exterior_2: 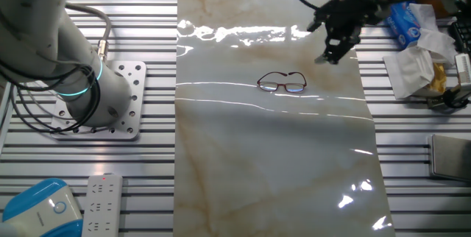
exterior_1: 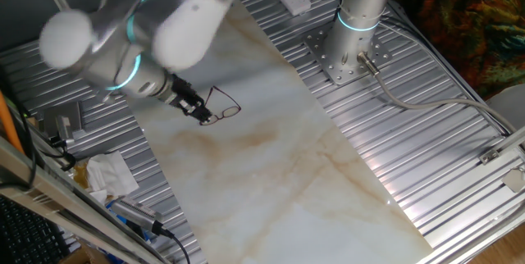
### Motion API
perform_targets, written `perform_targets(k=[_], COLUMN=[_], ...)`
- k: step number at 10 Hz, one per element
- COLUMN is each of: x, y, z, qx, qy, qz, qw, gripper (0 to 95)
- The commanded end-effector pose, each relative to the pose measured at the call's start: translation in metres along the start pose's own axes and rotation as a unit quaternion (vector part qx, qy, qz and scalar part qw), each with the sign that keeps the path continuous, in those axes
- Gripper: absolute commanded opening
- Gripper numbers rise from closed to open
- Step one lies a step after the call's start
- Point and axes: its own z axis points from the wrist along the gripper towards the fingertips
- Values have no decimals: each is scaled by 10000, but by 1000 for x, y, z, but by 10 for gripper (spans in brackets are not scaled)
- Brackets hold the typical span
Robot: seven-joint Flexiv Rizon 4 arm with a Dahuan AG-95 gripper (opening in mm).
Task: Unfold the leg of the glasses (with one hand)
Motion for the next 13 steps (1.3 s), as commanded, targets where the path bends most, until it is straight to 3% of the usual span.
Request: perform_targets(k=[1, 2, 4, 5, 6, 7, 9, 10, 13], x=[18, 35, 54, 61, 78, 86, 104, 115, 130], y=[11, 21, 26, 25, 19, 14, 7, 3, 1], z=[-6, -7, -6, -5, -3, 0, 8, 12, 12], qx=[-13, -20, -9, -36, -96, -153, -118, -110, -172], qy=[-412, -551, -794, -853, -1036, -1106, -1281, -1407, -1557], qz=[12, 61, 97, 114, 77, 76, 101, 112, 167], qw=[9992, 9985, 9968, 9963, 9945, 9937, 9916, 9899, 9875], gripper=[760, 760, 760, 760, 760, 760, 760, 570, 570])
